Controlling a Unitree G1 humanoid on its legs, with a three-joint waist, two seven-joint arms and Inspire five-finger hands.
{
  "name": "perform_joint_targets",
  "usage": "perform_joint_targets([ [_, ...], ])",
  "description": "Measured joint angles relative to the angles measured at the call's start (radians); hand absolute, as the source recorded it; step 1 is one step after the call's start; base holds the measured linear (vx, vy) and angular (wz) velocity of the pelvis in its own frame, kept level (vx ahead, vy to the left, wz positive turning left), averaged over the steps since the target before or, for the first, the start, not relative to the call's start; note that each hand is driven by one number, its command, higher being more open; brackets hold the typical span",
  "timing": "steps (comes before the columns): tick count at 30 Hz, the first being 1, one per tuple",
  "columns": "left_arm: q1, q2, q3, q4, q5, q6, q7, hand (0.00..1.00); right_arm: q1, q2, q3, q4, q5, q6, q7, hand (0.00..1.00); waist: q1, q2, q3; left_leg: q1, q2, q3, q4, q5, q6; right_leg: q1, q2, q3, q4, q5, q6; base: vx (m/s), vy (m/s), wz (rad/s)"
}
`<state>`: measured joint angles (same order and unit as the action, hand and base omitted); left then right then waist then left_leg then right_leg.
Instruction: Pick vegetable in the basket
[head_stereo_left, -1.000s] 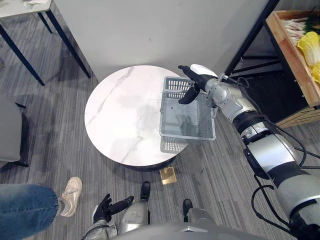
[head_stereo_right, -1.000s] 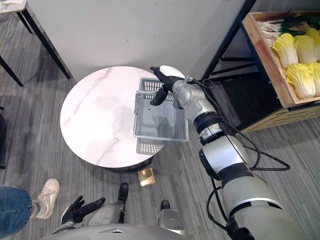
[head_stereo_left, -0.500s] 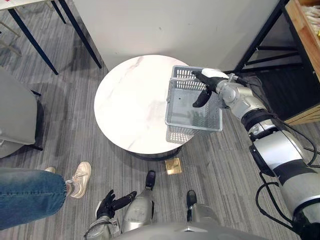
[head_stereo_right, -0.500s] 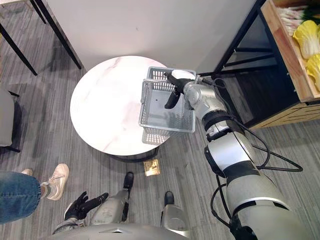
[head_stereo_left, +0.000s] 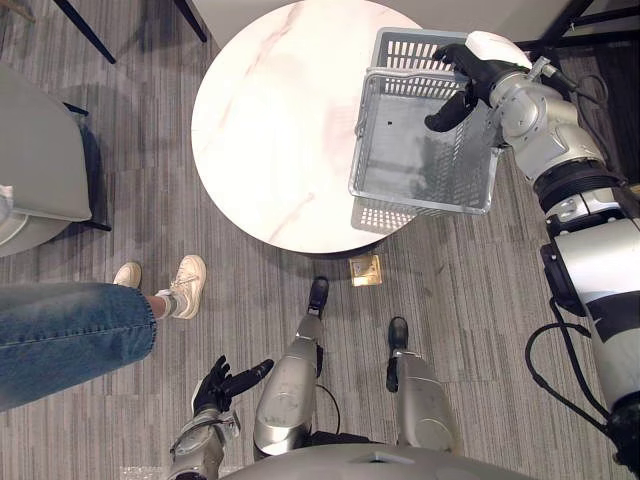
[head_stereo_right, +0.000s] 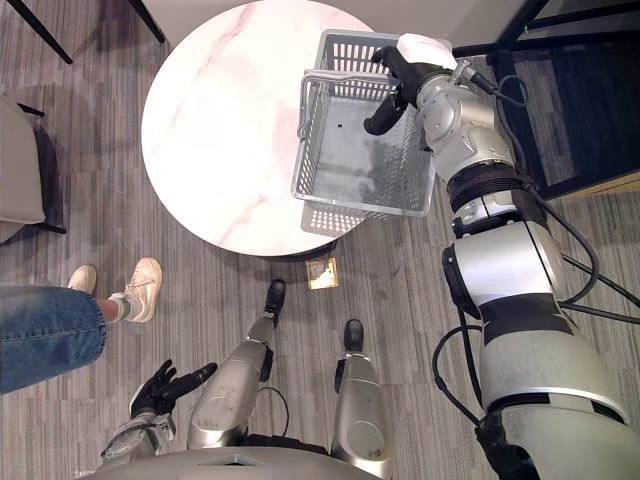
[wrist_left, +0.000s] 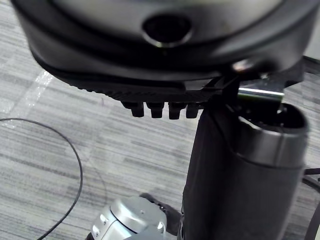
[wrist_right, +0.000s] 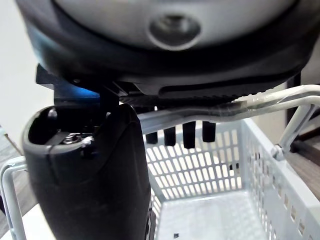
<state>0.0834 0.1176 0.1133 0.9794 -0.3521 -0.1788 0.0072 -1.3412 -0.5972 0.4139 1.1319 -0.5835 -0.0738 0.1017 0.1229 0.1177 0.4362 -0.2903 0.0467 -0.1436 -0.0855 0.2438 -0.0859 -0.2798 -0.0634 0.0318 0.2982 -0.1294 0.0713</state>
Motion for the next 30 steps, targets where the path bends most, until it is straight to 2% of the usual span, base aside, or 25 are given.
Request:
perform_joint_targets([
  [10, -0.037, -0.001, 0.000, -0.005, 0.002, 0.001, -0.003, 1.00, -0.007, 0.000, 0.053, -0.001, -0.038, -0.003, 0.035, 0.00, -0.005, 0.000, 0.000, 0.013, 0.000, 0.003, -0.001, 0.001, 0.000, 0.005, -0.001, 0.001, 0.011, -0.002, 0.000, 0.01, -0.011, -0.01],
  [18, -0.054, -0.001, 0.000, 0.002, 0.010, 0.001, -0.011, 1.00, 0.018, 0.000, 0.139, -0.061, -0.038, -0.020, 0.079, 0.00, -0.028, -0.008, 0.001, 0.045, 0.000, 0.016, -0.003, -0.007, -0.008, 0.033, -0.002, 0.006, 0.013, -0.002, 0.002, -0.01, -0.006, -0.03],
  [22, -0.053, 0.000, 0.006, 0.017, 0.026, 0.008, -0.011, 1.00, 0.073, -0.006, 0.205, -0.276, -0.012, -0.046, 0.098, 0.00, -0.054, -0.048, -0.002, 0.074, 0.006, 0.044, -0.001, -0.016, -0.005, 0.058, 0.002, 0.031, -0.008, 0.004, 0.011, 0.03, -0.017, -0.18],
  [24, -0.054, 0.000, 0.043, 0.024, 0.050, 0.009, -0.012, 1.00, 0.103, -0.020, 0.244, -0.405, 0.023, -0.073, 0.112, 0.00, -0.074, -0.094, -0.012, 0.105, 0.013, 0.068, -0.001, -0.024, -0.001, 0.093, 0.007, 0.052, -0.040, 0.012, 0.017, 0.07, -0.027, -0.29],
  [25, -0.053, 0.000, 0.055, 0.027, 0.050, 0.009, -0.012, 1.00, 0.111, -0.029, 0.256, -0.442, 0.031, -0.081, 0.118, 0.00, -0.079, -0.108, -0.020, 0.113, 0.016, 0.078, -0.001, -0.028, 0.000, 0.101, 0.010, 0.059, -0.050, 0.017, 0.017, 0.08, -0.027, -0.39],
  [26, -0.052, 0.001, 0.078, 0.034, 0.053, 0.010, -0.012, 1.00, 0.128, -0.055, 0.275, -0.519, 0.061, -0.096, 0.127, 0.00, -0.083, -0.138, -0.037, 0.130, 0.021, 0.096, -0.001, -0.038, 0.001, 0.120, 0.014, 0.078, -0.075, 0.026, 0.015, 0.07, -0.019, -0.37],
  [27, -0.050, 0.003, 0.092, 0.034, 0.061, 0.010, -0.012, 1.00, 0.139, -0.074, 0.281, -0.564, 0.084, -0.108, 0.128, 0.00, -0.087, -0.153, -0.046, 0.138, 0.024, 0.108, -0.001, -0.044, -0.001, 0.127, 0.016, 0.088, -0.084, 0.029, 0.014, 0.13, -0.024, -0.51],
  [28, -0.042, 0.020, 0.102, 0.035, 0.087, 0.009, -0.011, 1.00, 0.164, -0.117, 0.285, -0.663, 0.138, -0.134, 0.129, 0.00, -0.104, -0.188, -0.069, 0.154, 0.027, 0.131, -0.001, -0.056, 0.000, 0.143, 0.019, 0.108, -0.102, 0.033, 0.015, 0.11, -0.018, -0.42],
  [30, -0.041, 0.039, 0.102, 0.045, 0.093, 0.010, -0.007, 1.00, 0.200, -0.174, 0.284, -0.787, 0.189, -0.154, 0.129, 0.00, -0.128, -0.223, -0.098, 0.179, 0.031, 0.160, 0.000, -0.071, -0.002, 0.160, 0.021, 0.139, -0.120, 0.039, 0.017, 0.12, -0.016, -0.52],
])
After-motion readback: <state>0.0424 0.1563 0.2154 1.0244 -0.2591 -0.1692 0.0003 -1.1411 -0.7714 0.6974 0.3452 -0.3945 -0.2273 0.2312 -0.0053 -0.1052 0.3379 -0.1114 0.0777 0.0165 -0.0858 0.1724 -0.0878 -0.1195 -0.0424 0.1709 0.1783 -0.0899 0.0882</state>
